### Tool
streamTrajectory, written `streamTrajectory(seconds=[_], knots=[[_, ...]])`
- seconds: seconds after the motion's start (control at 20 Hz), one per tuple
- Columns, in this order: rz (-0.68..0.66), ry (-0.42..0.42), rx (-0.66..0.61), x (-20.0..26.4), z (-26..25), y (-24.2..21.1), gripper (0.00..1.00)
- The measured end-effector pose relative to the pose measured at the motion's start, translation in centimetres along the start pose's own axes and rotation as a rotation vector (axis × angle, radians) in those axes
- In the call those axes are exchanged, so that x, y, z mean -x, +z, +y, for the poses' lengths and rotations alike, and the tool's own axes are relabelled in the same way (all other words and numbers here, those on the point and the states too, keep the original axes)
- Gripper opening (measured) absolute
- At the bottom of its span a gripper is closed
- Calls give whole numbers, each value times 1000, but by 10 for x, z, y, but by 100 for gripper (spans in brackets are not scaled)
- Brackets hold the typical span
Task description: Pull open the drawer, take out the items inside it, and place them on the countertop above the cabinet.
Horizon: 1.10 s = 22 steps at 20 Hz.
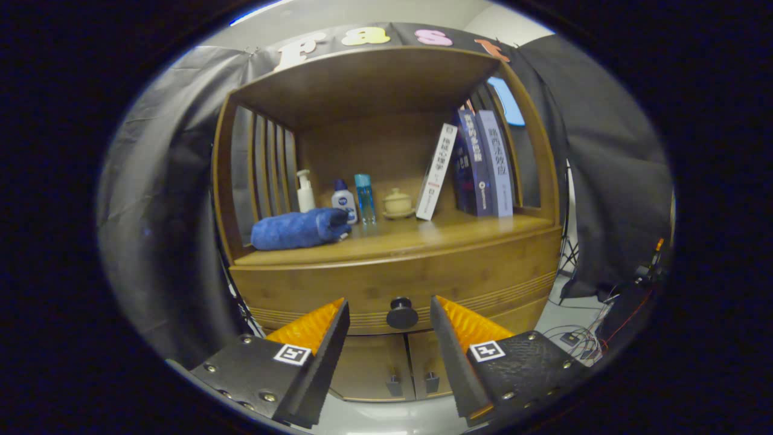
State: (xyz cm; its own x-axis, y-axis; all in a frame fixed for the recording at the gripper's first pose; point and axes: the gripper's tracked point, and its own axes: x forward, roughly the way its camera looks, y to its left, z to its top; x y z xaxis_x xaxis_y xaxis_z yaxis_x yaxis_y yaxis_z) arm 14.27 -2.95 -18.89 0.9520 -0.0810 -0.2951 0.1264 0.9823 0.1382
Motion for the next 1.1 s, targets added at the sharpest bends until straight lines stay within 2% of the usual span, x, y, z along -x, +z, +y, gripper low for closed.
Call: streamTrajectory(seconds=[0.05,0.15,0.25,0.45,0.55,0.7,0.75,0.8,1.0,1.1], knots=[[28,-12,-1,-13,-3,-11,81],[55,-12,4,-31,-4,-23,72],[75,-6,1,-46,-4,-32,73],[92,-44,3,-61,-15,-40,73],[88,-34,4,-68,-13,-41,51],[95,-33,34,-69,-11,-41,42],[94,-37,34,-69,-11,-41,42],[104,-41,32,-69,-11,-41,37],[146,-56,62,-67,-12,-43,30],[158,-60,67,-62,-12,-43,31]])
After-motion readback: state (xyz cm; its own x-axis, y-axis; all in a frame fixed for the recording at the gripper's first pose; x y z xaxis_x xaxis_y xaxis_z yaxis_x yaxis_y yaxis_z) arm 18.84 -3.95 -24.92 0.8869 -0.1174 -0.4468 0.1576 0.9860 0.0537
